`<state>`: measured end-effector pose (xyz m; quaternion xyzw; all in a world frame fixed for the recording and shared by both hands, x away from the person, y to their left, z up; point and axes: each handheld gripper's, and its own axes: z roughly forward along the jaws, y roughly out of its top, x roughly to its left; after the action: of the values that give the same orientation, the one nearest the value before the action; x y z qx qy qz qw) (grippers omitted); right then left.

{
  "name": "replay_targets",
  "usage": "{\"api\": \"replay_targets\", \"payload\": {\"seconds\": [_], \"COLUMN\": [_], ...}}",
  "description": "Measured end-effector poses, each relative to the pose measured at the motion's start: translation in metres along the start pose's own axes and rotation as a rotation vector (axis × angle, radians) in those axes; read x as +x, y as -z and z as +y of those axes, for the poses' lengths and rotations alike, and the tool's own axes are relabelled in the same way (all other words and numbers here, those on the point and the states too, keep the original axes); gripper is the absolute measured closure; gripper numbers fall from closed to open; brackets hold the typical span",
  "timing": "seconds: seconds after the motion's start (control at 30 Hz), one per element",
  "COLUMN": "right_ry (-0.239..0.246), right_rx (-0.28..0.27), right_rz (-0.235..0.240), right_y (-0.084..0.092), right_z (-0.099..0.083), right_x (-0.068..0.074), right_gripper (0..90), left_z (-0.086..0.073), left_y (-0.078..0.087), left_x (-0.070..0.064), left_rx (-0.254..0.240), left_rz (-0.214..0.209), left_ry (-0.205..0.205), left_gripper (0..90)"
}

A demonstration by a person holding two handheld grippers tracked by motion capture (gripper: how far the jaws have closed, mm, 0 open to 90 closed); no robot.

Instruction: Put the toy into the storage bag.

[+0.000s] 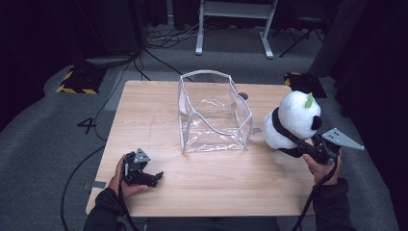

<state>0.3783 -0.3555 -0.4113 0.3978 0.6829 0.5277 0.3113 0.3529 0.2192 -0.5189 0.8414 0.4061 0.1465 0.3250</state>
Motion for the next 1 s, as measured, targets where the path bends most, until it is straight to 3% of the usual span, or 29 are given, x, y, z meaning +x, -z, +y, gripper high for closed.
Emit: {"api": "replay_targets", "payload": {"seconds": [1.0], "right_ry": [0.087], "right_rx": [-0.093], "right_rz": [-0.010], "right_y": [0.008], "right_z": [0.076], "right_x": [0.009], "right_gripper": [51.4], "left_z": [0.000], "left_y": [0.000], "left_x": [0.000], "left_rx": [0.000], "left_rz": [0.002], "left_ry": [0.002], "left_gripper": [2.0]}}
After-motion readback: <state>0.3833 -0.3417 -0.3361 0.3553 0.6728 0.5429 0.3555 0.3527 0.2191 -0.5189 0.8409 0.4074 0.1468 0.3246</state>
